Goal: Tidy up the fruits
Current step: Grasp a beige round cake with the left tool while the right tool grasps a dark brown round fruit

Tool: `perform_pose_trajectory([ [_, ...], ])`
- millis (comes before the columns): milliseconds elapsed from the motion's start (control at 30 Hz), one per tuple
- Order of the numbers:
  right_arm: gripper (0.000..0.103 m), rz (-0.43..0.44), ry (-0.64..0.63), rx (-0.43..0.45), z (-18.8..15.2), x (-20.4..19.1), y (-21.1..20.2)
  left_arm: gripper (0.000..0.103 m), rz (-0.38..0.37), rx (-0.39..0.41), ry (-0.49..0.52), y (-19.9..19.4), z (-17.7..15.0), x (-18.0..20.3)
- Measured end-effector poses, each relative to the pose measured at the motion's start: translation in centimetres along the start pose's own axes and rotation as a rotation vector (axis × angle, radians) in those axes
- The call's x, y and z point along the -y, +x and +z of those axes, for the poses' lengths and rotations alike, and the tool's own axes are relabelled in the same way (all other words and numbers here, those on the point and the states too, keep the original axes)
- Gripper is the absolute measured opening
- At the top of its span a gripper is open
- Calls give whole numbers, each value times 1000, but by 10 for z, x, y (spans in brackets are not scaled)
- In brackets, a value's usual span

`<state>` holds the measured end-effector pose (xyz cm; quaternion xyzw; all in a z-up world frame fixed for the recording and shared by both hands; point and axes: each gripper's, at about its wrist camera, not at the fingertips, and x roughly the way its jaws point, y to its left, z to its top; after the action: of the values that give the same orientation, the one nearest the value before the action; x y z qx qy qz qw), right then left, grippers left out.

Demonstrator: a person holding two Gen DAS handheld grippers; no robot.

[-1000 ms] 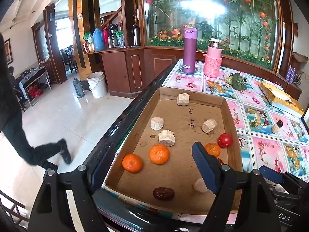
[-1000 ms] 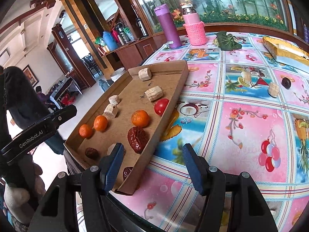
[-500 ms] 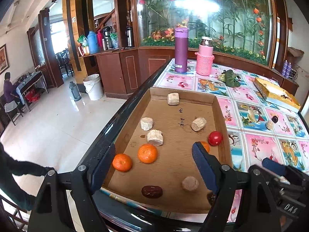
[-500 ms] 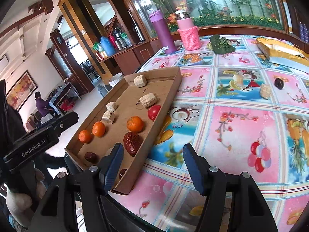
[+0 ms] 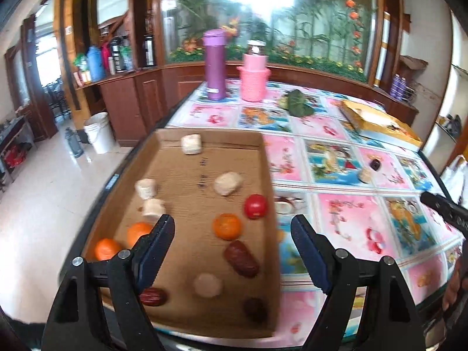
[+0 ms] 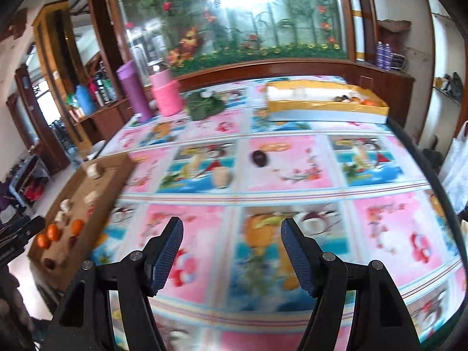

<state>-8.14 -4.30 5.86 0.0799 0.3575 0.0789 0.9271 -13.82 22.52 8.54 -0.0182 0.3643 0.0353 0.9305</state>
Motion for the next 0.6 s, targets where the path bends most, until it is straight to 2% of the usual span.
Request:
perform_pose_trajectory([
  [200,72,-20,-2,-13,44,25,37,81,-139,-42,58,13,7,53],
  [300,59,2,-3,-47,64,28,70,81,-202,-58,72,27,15,78],
  [467,56,10,-5,-107,76,27,123,81,-226,-103,94,62,29,112],
  [567,55,5,-24,-134,74,26,143,81,-229,-125,105,79,36,124],
  [600,51,7,-30,-139,73,25,146,81,-231,-125,113,83,37,128],
])
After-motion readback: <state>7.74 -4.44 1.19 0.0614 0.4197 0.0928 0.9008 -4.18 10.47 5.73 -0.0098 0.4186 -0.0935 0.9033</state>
